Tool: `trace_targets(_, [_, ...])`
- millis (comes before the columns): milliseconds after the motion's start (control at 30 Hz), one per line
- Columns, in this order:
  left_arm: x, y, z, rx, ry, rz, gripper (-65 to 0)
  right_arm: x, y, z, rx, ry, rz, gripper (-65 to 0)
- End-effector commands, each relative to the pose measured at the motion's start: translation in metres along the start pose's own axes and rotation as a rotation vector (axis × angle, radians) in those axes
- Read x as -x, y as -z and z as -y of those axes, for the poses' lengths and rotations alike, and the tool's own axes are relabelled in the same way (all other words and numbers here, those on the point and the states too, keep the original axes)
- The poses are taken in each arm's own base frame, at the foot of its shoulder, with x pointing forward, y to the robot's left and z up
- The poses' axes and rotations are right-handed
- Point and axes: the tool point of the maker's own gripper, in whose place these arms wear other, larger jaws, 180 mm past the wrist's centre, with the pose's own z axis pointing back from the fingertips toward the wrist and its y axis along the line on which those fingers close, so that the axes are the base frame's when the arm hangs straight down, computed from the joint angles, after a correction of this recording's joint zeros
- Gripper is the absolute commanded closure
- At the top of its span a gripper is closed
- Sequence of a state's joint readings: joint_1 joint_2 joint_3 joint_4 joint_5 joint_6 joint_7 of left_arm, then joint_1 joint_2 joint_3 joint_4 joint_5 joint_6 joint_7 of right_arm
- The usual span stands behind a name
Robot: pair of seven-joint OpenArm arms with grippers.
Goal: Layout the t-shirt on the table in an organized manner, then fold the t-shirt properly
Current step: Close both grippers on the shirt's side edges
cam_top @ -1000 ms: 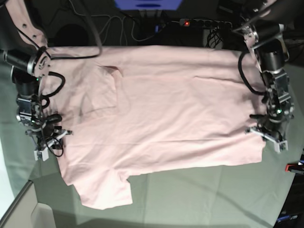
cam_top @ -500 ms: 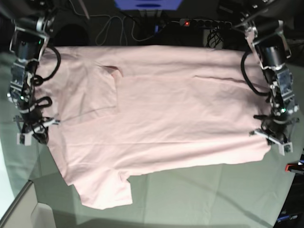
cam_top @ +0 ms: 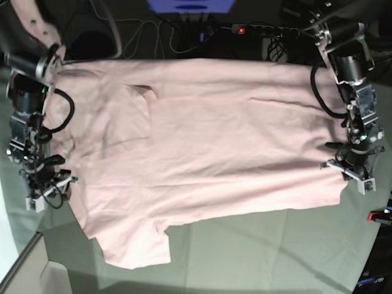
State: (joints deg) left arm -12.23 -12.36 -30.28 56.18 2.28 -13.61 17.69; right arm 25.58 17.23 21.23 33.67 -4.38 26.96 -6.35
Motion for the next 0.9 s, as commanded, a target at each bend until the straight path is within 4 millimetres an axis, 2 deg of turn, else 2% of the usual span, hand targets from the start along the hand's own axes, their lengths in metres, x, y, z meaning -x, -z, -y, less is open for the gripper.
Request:
trace_targets(0, [-0.027,0.001,-0.006,-0.012,0.001,0.070,0.0,-0.024,0.001,0.010,0.014,-0.003,0.045,-30.2])
trace_targets(133, [-0.026,0.000,-0.007,-0.015,-0.002,0.071,0.0,-0.019,0.011,0.004,0.001,-0.009,0.028,-30.1])
trace_targets(333, [-0.026,0.000,-0.007,-0.014,-0.001,0.069,0.0,-0.005,0.015,-0.002,-0.015,-0.043,0.032,-29.8])
trace_targets(400, [-0.026,0.001,-0.006,-0.013,0.000,0.069,0.0,-0.001,0.015,-0.003,-0.017,-0.076,0.021,-24.7])
trace_targets(467, [-0.026,0.001,-0.006,-0.013,0.000,0.069,0.0,0.000,0.015,-0.005,-0.020,-0.083,0.018,-14.4])
trace_targets(533, [-0.026,0.001,-0.006,-0.013,0.000,0.069,0.0,-0.001,0.015,-0.006,-0.021,-0.083,0.021,-1.1])
trace_targets(633, [-0.026,0.001,-0.006,-0.013,0.000,0.070,0.0,-0.003,0.014,-0.003,-0.016,-0.085,0.024,0.0])
trace_targets(700, [-0.026,0.001,-0.006,-0.013,0.000,0.070,0.0,-0.014,0.012,0.001,-0.006,-0.100,0.056,0.0])
trace_targets(733, [-0.026,0.001,-0.006,-0.013,0.000,0.070,0.0,-0.012,0.007,0.005,0.004,-0.113,0.063,0.0])
trace_targets(867, [-0.027,0.000,-0.007,-0.014,-0.001,0.072,0.0,-0.031,-0.017,0.013,0.035,-0.154,0.174,0.0])
